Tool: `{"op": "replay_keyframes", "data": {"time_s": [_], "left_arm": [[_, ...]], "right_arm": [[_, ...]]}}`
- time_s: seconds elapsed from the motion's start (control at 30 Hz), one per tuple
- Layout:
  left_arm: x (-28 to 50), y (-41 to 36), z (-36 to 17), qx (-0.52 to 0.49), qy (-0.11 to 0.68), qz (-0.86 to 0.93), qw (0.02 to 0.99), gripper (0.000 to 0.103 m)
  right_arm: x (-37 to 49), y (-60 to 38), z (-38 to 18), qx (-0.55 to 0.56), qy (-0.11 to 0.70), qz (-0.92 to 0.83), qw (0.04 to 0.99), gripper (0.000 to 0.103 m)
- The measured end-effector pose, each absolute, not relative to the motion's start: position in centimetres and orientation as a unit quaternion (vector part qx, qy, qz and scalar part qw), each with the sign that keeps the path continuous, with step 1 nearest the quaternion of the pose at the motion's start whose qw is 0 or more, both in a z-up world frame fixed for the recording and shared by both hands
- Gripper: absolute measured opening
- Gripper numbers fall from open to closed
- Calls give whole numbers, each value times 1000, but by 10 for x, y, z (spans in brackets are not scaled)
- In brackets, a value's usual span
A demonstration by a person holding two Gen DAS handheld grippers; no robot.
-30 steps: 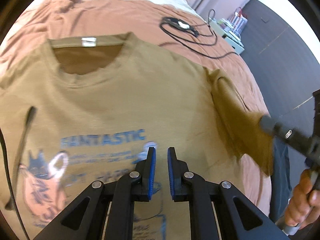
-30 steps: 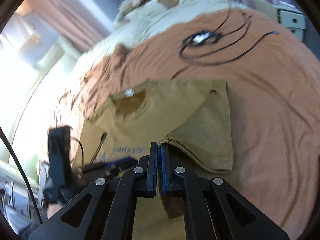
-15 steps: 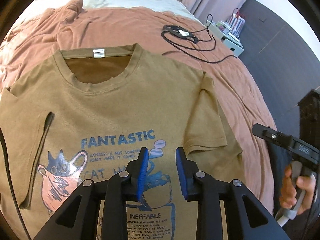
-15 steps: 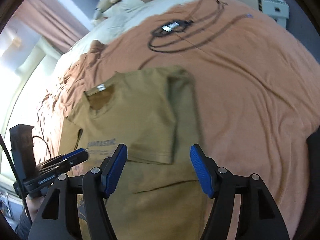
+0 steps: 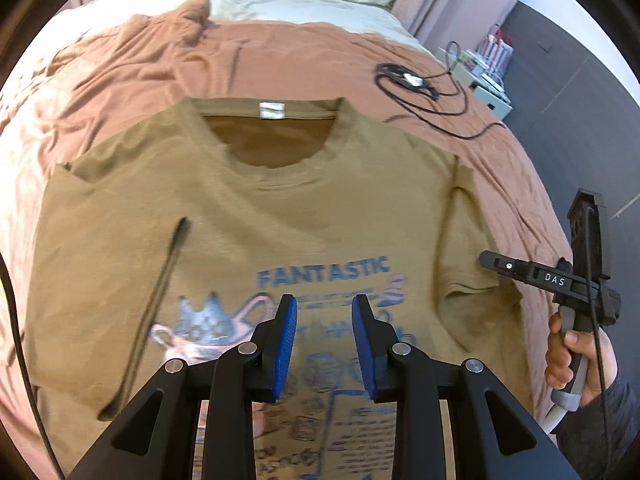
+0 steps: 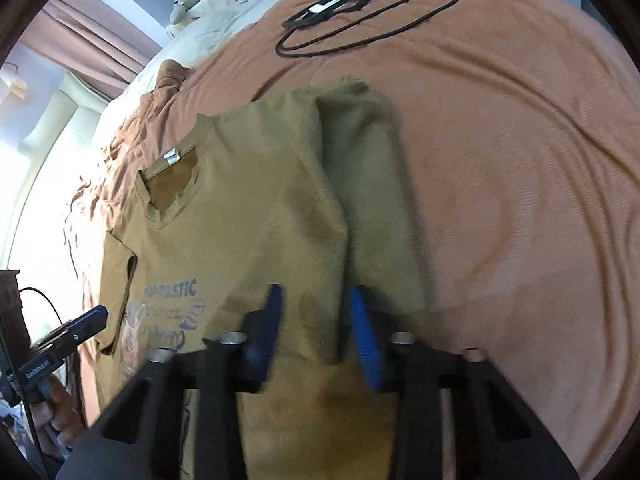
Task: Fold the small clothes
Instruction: 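Release the folded side with the right gripper and withdraw both tools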
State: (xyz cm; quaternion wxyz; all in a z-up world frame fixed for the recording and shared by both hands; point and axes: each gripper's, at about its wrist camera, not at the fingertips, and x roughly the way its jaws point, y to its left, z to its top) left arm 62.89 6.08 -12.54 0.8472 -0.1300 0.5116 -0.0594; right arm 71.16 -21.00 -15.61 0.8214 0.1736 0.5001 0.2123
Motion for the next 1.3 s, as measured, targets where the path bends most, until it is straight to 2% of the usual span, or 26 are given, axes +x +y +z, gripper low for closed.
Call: {"op": "replay_keyframes", "data": {"time_s": [0.1, 0.13, 0.6, 0.67, 0.73, 0.8, 0.83, 0.9, 1.1, 1.17, 1.23, 1.3], "left_arm": [[630, 74, -132, -139, 515, -47, 845, 31], [630, 77, -135, -143, 516, -43, 843, 31], [628, 99, -136, -138, 517, -29, 844, 31], [630, 99, -135, -137, 517, -29, 844, 31], [631, 98, -134, -137, 517, -29, 844, 31], [633, 94, -133, -141, 515, -31, 845, 31], [634, 92, -133, -143, 514, -34, 845, 32], [637, 84, -134, -141, 515, -38, 845, 41], [646, 55, -137, -141, 515, -60, 844, 42], [648, 46, -140, -142, 516, -65, 842, 42], [650, 36, -142, -140, 518, -72, 841, 42], [651, 27, -145, -138, 519, -77, 840, 42]], "right_arm": [[717, -202, -152, 172, 492, 227, 823, 4], [719, -199, -150, 179, 488, 236, 821, 3], [734, -147, -109, 176, 425, 282, 842, 1], [734, -138, -107, 155, 436, 273, 844, 10], [732, -141, -108, 161, 440, 285, 836, 54], [724, -152, -103, 151, 416, 271, 855, 66], [723, -158, -101, 152, 412, 269, 857, 66], [720, -172, -102, 163, 417, 267, 853, 66], [710, -224, -119, 164, 441, 190, 862, 66], [705, -236, -129, 158, 450, 172, 862, 61], [701, -241, -137, 154, 460, 166, 858, 48], [698, -242, -144, 149, 471, 160, 855, 42]]}}
